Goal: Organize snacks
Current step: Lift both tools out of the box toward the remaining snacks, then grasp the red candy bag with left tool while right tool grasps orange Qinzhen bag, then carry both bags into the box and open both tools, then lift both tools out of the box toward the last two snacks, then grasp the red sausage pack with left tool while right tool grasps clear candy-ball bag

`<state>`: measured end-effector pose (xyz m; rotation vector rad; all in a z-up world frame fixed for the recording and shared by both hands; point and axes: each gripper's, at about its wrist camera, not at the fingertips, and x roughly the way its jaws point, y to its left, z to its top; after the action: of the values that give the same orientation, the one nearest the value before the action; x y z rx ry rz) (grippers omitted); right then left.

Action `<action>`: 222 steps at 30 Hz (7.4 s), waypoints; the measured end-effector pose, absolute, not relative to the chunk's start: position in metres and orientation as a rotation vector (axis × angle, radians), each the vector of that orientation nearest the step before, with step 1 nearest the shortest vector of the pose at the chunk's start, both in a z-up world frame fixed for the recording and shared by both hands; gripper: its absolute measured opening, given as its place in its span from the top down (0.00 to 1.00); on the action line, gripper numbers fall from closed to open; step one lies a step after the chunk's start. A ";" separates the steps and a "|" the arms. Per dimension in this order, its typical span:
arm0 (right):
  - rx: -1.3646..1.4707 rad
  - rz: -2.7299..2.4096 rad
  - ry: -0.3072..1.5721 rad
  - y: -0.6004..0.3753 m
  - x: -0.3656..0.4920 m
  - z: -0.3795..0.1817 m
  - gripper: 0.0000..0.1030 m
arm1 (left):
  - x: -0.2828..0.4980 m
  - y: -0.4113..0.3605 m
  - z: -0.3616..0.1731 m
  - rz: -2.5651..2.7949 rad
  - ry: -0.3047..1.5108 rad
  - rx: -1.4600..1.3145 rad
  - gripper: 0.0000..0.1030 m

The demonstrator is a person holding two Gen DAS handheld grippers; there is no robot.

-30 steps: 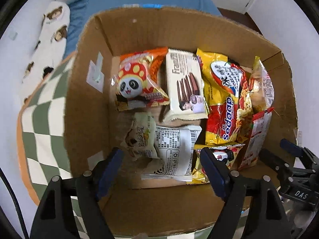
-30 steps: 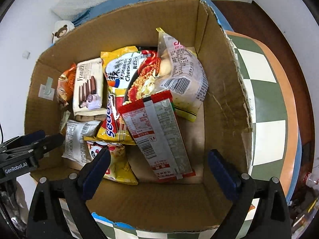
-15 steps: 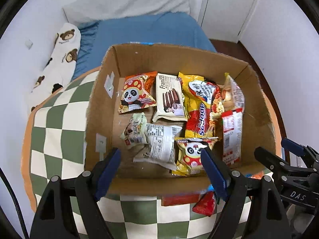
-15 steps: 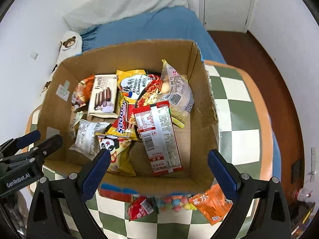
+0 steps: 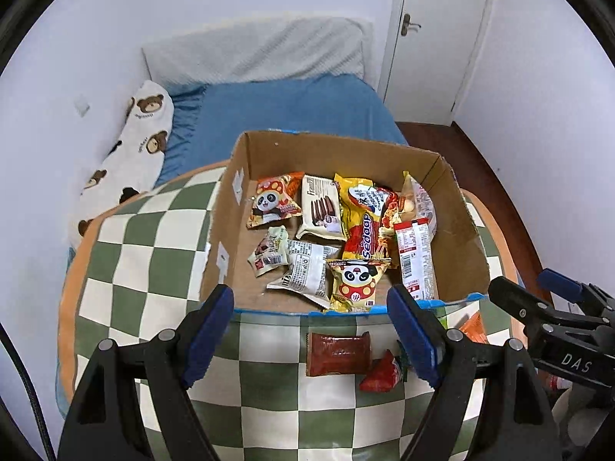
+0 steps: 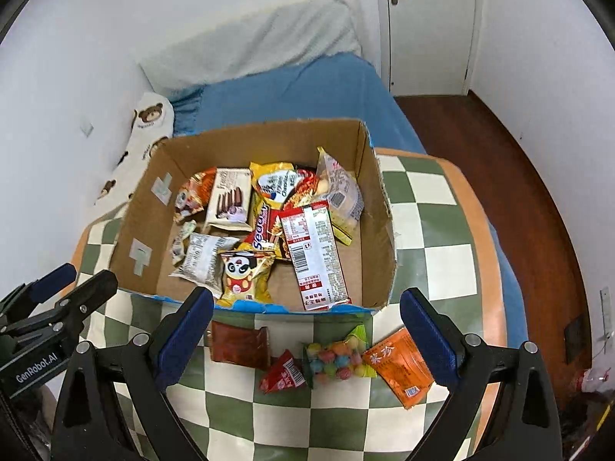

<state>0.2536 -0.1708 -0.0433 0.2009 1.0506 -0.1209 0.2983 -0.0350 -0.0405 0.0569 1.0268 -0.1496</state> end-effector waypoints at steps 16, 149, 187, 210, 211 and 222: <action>0.359 -0.193 1.215 -0.233 0.199 -0.113 0.03 | 0.268 -0.071 -0.110 -0.173 1.212 0.113 0.21; 0.263 -0.041 1.356 -0.208 0.359 -0.154 0.05 | 0.429 -0.026 -0.164 -0.070 1.477 0.017 0.10; 0.192 -0.083 0.962 -0.175 0.222 -0.012 0.05 | 0.272 -0.050 -0.013 -0.114 0.934 0.044 0.10; 0.832 -0.171 1.320 -0.259 0.211 -0.230 0.13 | 0.279 -0.044 -0.161 0.044 1.260 0.175 0.10; 0.840 -0.167 1.341 -0.257 0.214 -0.243 0.21 | 0.281 -0.046 -0.168 0.046 1.270 0.191 0.10; 0.714 0.044 1.504 -0.217 0.199 -0.254 0.33 | 0.291 -0.063 -0.220 -0.049 1.455 0.154 0.10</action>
<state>0.1992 -0.2173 -0.2543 0.7142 1.5041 0.0437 0.2906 -0.0635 -0.2196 0.1544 1.4552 -0.0490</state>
